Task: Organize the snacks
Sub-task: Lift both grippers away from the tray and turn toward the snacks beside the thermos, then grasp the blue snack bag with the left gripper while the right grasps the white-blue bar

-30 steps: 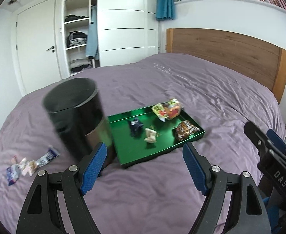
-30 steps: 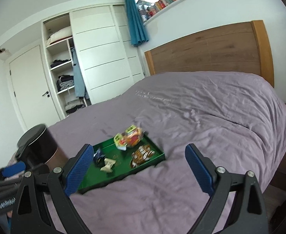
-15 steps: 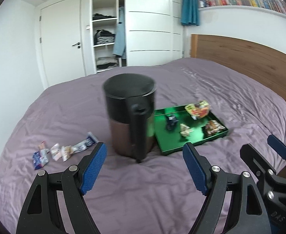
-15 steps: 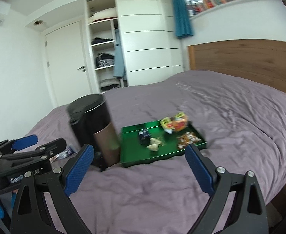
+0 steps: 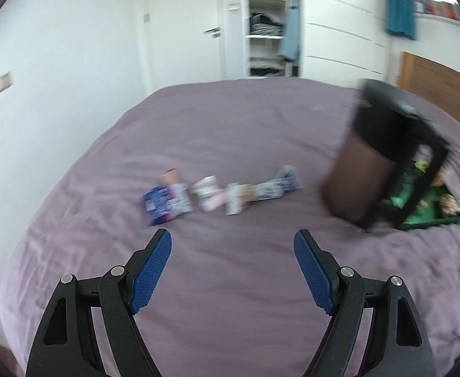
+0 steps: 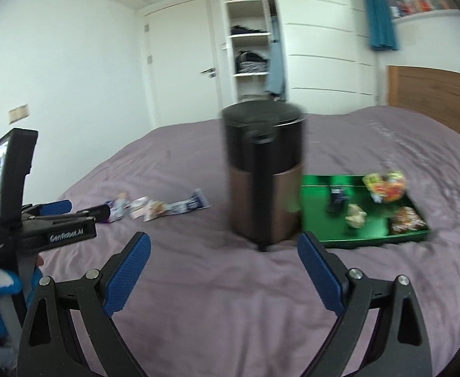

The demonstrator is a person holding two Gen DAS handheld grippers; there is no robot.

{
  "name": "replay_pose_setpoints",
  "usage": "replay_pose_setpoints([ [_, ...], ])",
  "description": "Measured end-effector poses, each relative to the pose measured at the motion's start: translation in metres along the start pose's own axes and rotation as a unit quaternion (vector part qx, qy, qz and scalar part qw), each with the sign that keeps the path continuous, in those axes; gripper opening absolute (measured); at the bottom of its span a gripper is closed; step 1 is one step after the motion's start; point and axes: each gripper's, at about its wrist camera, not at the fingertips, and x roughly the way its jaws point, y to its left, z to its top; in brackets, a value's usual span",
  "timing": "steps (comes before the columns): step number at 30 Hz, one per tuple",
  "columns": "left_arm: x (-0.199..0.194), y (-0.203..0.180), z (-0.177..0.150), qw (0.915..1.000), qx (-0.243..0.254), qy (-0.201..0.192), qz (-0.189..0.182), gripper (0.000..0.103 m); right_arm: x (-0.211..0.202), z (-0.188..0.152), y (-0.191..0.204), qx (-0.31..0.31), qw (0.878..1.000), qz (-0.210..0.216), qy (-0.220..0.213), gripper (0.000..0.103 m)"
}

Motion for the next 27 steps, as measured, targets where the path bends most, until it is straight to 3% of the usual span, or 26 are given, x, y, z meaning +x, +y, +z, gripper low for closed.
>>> replay_pose_setpoints([
  [6, 0.037, 0.053, -0.001, 0.9982, -0.044, 0.009, 0.04, 0.076, 0.052, 0.003, 0.031, -0.014, 0.999, 0.047, 0.022, 0.079],
  [13, 0.084, 0.078, 0.003, 0.9961, -0.071, 0.024, 0.046, 0.076, 0.12, 0.008, 0.057, 0.001, 0.995, 0.087, 0.047, 0.079],
  [21, 0.141, 0.087, 0.022, 0.9949, -0.087, 0.033, 0.038, 0.076, 0.199, 0.02, 0.069, 0.043, 0.992, 0.096, 0.075, 0.079],
  [27, 0.177, 0.096, 0.024, 0.9903, -0.106, 0.08, 0.04, 0.076, 0.253, 0.031, 0.06, 0.107, 0.984, 0.074, 0.123, 0.08],
])
